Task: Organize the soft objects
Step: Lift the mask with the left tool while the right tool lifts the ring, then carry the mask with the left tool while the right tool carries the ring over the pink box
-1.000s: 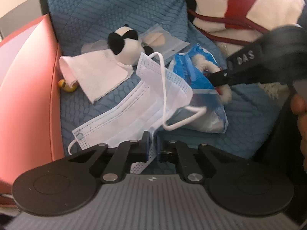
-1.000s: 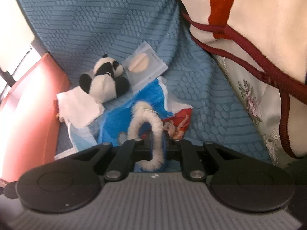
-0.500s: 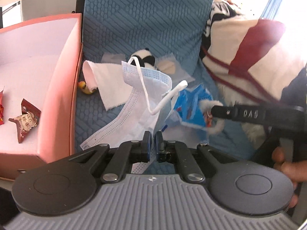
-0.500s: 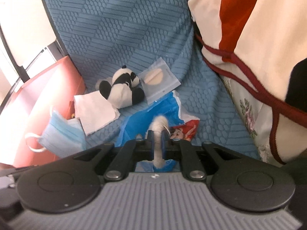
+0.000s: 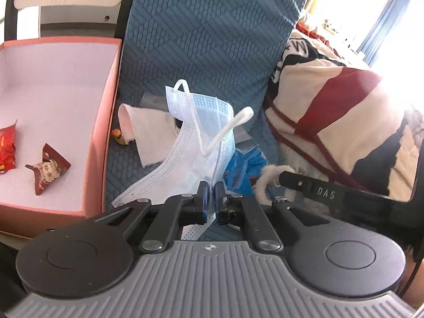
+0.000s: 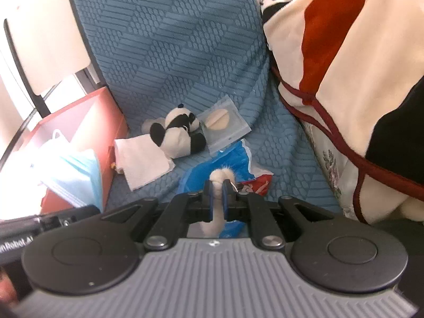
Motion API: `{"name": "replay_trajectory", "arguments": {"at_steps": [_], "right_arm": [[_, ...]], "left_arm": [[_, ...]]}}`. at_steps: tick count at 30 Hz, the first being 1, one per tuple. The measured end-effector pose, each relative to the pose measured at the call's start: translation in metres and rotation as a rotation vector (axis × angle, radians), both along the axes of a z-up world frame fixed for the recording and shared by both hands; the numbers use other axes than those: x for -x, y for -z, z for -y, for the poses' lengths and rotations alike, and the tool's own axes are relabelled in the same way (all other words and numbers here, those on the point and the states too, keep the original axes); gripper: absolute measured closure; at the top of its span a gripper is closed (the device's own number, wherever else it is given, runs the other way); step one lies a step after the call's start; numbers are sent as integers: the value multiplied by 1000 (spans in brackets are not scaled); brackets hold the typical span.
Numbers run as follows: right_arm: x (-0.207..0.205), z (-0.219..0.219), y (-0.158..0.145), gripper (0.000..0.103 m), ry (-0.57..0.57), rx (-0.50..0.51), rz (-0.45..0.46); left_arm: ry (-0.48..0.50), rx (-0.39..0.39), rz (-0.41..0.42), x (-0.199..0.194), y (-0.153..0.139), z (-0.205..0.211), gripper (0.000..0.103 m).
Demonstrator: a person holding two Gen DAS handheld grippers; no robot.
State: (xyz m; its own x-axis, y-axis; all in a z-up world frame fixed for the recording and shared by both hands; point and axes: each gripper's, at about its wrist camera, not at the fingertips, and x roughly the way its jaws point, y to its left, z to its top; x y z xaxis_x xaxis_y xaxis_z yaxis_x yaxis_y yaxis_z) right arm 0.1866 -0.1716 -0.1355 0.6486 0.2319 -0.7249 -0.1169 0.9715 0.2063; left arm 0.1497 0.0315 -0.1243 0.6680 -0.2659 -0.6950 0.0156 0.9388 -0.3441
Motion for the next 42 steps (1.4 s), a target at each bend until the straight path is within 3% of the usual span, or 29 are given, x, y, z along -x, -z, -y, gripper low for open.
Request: {"name": "replay_trajectory", "arguments": {"at_steps": [18,29,42], "right_arm": [[52,-21,-83,92,-60,-1,91],[65,-64,-106,92,-151,-16,137],[73,-150,-112,92,-337,-42,154]], "left_arm": [[-22,111,13,34,-52,-24,97],[-57,93,41,51,-73,-65,97],[-218,87,54,90,-81,-144,97]]}}
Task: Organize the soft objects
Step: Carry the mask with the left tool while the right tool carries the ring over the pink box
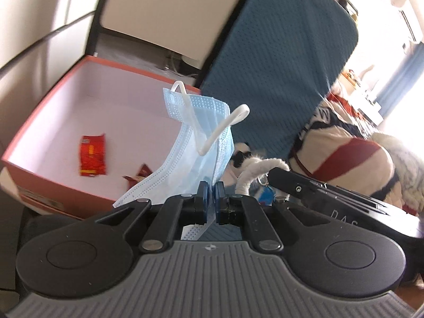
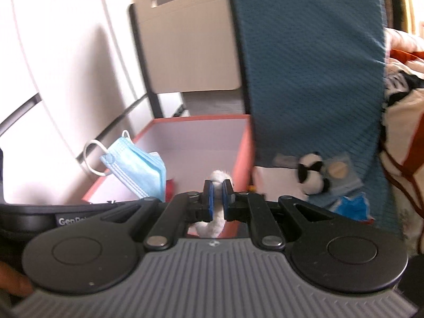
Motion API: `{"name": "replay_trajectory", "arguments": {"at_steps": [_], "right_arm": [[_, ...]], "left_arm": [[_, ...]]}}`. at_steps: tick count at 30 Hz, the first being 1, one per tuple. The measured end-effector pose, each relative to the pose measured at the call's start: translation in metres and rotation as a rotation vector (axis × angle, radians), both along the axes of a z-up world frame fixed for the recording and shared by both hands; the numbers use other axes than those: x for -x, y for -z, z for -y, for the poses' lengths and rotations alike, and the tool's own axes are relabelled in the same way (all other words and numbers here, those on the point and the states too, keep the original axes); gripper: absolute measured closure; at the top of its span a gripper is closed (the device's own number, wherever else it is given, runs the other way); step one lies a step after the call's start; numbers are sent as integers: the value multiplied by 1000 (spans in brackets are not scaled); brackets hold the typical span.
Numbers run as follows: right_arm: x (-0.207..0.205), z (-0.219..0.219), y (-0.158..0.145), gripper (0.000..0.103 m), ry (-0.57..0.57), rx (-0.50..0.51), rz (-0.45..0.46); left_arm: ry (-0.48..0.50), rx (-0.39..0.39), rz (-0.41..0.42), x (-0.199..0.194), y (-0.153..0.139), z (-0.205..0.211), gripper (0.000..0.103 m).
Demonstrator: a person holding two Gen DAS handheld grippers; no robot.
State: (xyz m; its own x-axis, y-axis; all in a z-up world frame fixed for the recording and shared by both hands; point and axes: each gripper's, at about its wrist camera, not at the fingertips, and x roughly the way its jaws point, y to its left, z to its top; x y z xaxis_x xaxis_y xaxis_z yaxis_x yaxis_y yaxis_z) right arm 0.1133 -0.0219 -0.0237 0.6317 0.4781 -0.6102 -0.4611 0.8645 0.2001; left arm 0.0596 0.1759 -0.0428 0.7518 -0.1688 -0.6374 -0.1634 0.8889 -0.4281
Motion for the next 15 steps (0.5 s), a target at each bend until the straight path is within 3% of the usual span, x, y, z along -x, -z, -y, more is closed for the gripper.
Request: {"name": "replay_trajectory", "arguments": {"at_steps": [3,7,15], "right_arm": [[-3,-20,-2,92,-43,-6,-4],[-13,-46,-1,92,-86,-3,-11],[-50,-91,14,92,-138,19,-100]], "left_arm": [[-36,2,0,-2,0,-20,97],[-62,90,-32,-17,8,-54,97],[-89,106,-112,-54,22,-111,97]]}}
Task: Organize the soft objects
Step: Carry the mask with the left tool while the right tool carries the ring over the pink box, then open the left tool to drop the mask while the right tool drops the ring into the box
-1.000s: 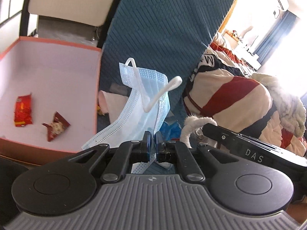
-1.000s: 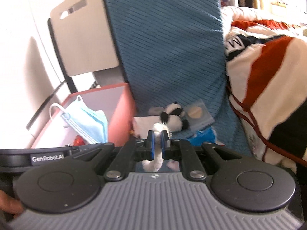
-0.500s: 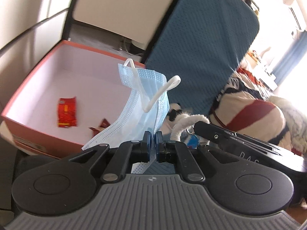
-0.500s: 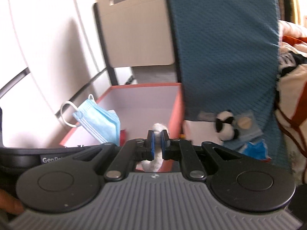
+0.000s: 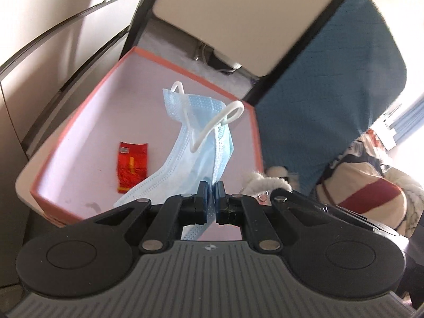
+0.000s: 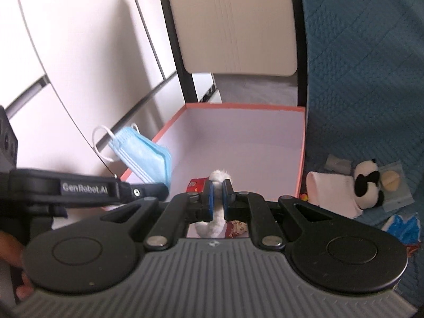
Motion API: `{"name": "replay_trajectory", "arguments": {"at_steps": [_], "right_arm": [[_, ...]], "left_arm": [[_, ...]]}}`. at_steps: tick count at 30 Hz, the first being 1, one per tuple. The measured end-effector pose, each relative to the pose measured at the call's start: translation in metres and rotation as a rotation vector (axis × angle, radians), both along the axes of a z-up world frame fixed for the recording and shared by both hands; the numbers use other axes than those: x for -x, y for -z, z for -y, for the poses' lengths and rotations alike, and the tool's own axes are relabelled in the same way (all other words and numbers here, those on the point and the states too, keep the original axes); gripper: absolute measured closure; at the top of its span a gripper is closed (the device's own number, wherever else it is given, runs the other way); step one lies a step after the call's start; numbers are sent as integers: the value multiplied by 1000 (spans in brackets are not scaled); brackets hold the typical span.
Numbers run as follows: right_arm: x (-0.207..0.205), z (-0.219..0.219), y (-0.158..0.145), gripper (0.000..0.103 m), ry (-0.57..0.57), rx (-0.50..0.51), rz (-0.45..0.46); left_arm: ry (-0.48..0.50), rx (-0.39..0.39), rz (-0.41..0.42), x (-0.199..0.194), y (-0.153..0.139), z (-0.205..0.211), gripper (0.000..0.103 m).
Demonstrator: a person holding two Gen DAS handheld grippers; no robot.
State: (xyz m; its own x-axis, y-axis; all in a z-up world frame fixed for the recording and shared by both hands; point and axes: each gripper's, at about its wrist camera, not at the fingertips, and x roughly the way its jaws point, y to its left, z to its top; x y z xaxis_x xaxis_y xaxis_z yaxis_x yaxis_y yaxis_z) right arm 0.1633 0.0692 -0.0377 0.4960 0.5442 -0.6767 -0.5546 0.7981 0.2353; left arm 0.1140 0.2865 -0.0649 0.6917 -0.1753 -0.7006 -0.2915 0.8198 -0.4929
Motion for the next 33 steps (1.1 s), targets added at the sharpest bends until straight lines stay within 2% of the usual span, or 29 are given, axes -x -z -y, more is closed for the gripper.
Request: {"name": "replay_trajectory", "arguments": {"at_steps": [4,14,17,24,25,26,27,29,31,33], "right_arm": [[-22,-16,15,92,-1,29,-60],[-63,-57,55,92,-32,126,-236],[-73,-67,65,92,-38,172,-225],[-83,-70,72,90,-41,187,-261],[-84,-68,73,90,-38,177,-275],[-85,-66,72,90,-38,172,-281],[-85,-66,71,90,-39,174,-276],[-85,-65,69,87,-43,167,-263],[-84,-63,67,84,-44,156,-261],[-84,-62,64,68,-44,162,-245]], "left_arm": [[7,-48,-61,-24,8,-21,97],[8,-26,-258,-83,48,-68,97],[13,-44,-278,-90,51,-71,97],[-4,-65,-306,-91,56,-75,95],[-1,-75,-323,-92,58,-75,93],[2,-81,-332,-92,59,-75,85],[1,-86,-336,-92,59,-74,69],[-3,-100,-312,-88,55,-74,56],[-10,-116,-295,-86,51,-71,56],[-11,-125,-275,-84,45,-69,54]]}}
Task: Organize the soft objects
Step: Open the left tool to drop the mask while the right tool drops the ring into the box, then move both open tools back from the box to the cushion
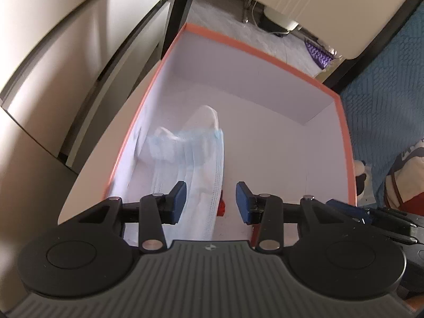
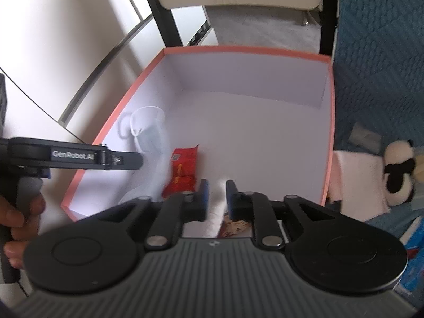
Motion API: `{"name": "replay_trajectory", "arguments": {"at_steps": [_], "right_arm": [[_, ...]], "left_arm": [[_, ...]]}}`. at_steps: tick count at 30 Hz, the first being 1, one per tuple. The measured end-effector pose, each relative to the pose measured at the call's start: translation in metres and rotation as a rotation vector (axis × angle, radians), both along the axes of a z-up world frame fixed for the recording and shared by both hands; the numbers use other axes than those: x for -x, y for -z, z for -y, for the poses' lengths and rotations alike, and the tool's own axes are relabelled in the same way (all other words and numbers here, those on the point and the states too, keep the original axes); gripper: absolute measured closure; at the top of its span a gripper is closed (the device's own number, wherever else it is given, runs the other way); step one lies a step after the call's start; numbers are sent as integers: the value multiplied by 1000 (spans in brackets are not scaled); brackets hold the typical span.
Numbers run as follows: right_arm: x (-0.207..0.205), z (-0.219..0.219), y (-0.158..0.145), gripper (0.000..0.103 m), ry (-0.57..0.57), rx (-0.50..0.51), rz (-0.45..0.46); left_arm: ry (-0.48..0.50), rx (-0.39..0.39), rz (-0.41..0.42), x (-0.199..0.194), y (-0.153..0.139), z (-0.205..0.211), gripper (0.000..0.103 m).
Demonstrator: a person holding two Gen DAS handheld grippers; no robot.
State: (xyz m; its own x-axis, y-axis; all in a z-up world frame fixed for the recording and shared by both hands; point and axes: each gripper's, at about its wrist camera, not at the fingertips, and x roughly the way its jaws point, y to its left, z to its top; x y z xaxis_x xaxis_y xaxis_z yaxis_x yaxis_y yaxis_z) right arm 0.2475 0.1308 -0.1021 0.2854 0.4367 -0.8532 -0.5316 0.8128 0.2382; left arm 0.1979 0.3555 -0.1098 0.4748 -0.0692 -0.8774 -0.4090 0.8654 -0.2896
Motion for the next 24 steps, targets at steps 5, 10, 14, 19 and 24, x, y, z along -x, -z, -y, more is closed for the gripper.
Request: {"name": "replay_trajectory", "arguments": {"at_steps": [5,10,14,19,24], "right_arm": [[7,15,-15,58,10,-37,52],[21,35,-31,58,26,-83,106],[34,50,-41,58,41,-104,145],[49,71,-54,58,76,-133,211],[62,91,-73,58,104,-140,296]], "left_arm": [[-3,-42,83,11,-19,13,52],[26,-93,165,29,-40,35,52],[41,-104,237,44,-53,56,52],[82,-123,288,51,-67,82,52],[109,-143,343,61,-78,108,52]]}}
